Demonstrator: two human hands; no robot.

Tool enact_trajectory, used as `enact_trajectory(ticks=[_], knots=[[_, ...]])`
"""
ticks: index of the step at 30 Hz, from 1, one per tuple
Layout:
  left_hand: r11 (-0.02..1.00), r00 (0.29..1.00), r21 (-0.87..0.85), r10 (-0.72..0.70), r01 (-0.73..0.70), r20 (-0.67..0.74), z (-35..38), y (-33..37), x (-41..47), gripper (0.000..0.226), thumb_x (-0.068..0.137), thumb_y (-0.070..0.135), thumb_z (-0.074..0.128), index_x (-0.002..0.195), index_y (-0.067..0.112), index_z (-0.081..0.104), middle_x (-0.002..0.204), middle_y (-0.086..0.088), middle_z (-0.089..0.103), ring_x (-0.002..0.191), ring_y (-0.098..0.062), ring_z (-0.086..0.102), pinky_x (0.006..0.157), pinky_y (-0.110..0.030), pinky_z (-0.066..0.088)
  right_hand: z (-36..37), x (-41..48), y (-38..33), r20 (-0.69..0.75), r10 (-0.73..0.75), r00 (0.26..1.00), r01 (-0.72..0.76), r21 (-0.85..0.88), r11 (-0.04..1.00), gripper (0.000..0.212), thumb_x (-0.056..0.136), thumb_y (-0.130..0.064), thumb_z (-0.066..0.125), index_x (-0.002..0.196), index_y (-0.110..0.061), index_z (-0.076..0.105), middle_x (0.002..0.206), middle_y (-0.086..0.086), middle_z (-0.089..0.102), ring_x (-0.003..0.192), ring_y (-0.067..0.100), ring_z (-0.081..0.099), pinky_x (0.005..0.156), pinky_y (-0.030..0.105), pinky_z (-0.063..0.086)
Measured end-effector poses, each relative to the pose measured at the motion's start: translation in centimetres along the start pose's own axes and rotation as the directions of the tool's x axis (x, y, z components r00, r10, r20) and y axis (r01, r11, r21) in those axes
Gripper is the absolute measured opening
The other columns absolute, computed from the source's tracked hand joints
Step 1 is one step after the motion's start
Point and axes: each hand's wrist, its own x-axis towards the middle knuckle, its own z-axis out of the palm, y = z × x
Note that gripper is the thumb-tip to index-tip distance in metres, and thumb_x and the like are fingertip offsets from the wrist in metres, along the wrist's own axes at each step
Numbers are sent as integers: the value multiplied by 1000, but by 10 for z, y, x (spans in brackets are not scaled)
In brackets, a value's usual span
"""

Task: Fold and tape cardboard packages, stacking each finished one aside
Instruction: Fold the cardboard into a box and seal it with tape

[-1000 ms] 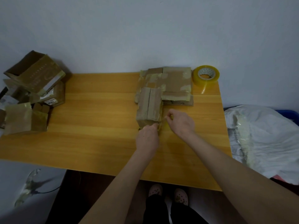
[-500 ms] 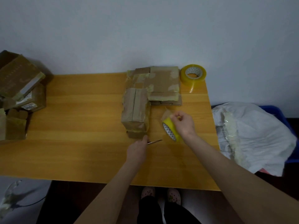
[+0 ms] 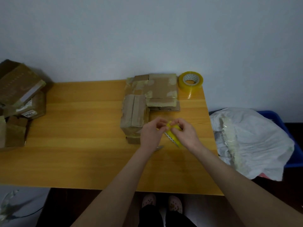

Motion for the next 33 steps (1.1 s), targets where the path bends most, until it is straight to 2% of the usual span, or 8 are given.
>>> enact_trajectory(ticks=[6, 11, 13, 18, 21, 23, 28, 33], knots=[[1000, 998, 23, -15, 16, -57, 4, 7, 3, 10, 85, 20, 69, 89, 12, 74, 84, 1, 69, 79, -10, 60, 70, -16, 41, -9, -6, -5, 54, -4, 999, 11, -129, 992, 22, 92, -21, 63, 112, -14, 58, 102, -5, 56, 96, 9, 47, 72, 22, 33], [988, 999, 153, 6, -1, -35, 9, 4, -2, 10, 89, 26, 65, 86, 17, 64, 96, 5, 45, 85, -17, 51, 72, -32, 45, -15, -10, -10, 37, 73, 997, -70, -88, 994, 68, 88, -21, 68, 145, -26, 31, 104, 1, 57, 94, 17, 54, 62, 25, 41], [981, 1000, 194, -14, 16, -12, 11, 4, -8, 14, 91, 30, 62, 84, 18, 58, 99, 4, 42, 82, -14, 50, 72, -33, 48, -15, -12, -7, 94, -12, 996, 32, -210, 977, 62, 91, -18, 65, 145, -30, 37, 123, 3, 61, 108, 21, 59, 78, 28, 50], [954, 995, 298, 55, -27, -87, 7, -5, -35, 12, 93, 25, 59, 91, 13, 63, 100, 3, 52, 78, -14, 57, 63, -23, 42, 5, -24, 25, 146, -92, 985, 163, -611, 775, 35, 97, -19, 52, 128, -33, 60, 123, 4, 65, 102, 20, 60, 81, 30, 49], [967, 972, 229, 155, -112, -175, -18, -30, -53, 12, 93, 10, 56, 98, 10, 68, 98, 0, 61, 81, -13, 60, 68, -20, 46, 15, -34, 51, 208, 27, 978, 140, -744, 654, 45, 100, -22, 45, 144, -33, 41, 141, 1, 49, 131, 22, 41, 101, 33, 39], [972, 961, 221, 130, -75, -244, -40, -52, -59, 20, 95, 8, 52, 106, 10, 68, 105, 0, 63, 92, -12, 61, 77, -21, 49, 22, -36, 57, 184, 91, 979, 93, -794, 601, 52, 100, -28, 46, 148, -34, 28, 143, 0, 44, 133, 22, 36, 104, 35, 37], [985, 922, 75, -120, 158, -368, -82, -79, -41, 34, 99, 4, 43, 131, 5, 55, 134, -8, 56, 127, -20, 49, 105, -30, 39, 62, -24, 9, -15, -213, 977, 182, -461, 868, 43, 98, -21, 49, 140, -10, 46, 134, 7, 49, 126, 24, 44, 104, 33, 37], [982, 975, 140, -95, 125, -203, -74, -70, -8, 41, 101, 9, 38, 142, 5, 40, 150, -6, 38, 141, -20, 32, 114, -33, 28, 127, -17, -39, 52, -209, 977, 213, -379, 901, 60, 100, -18, 43, 152, -7, 15, 160, 8, 14, 146, 22, 15, 116, 28, 17]])
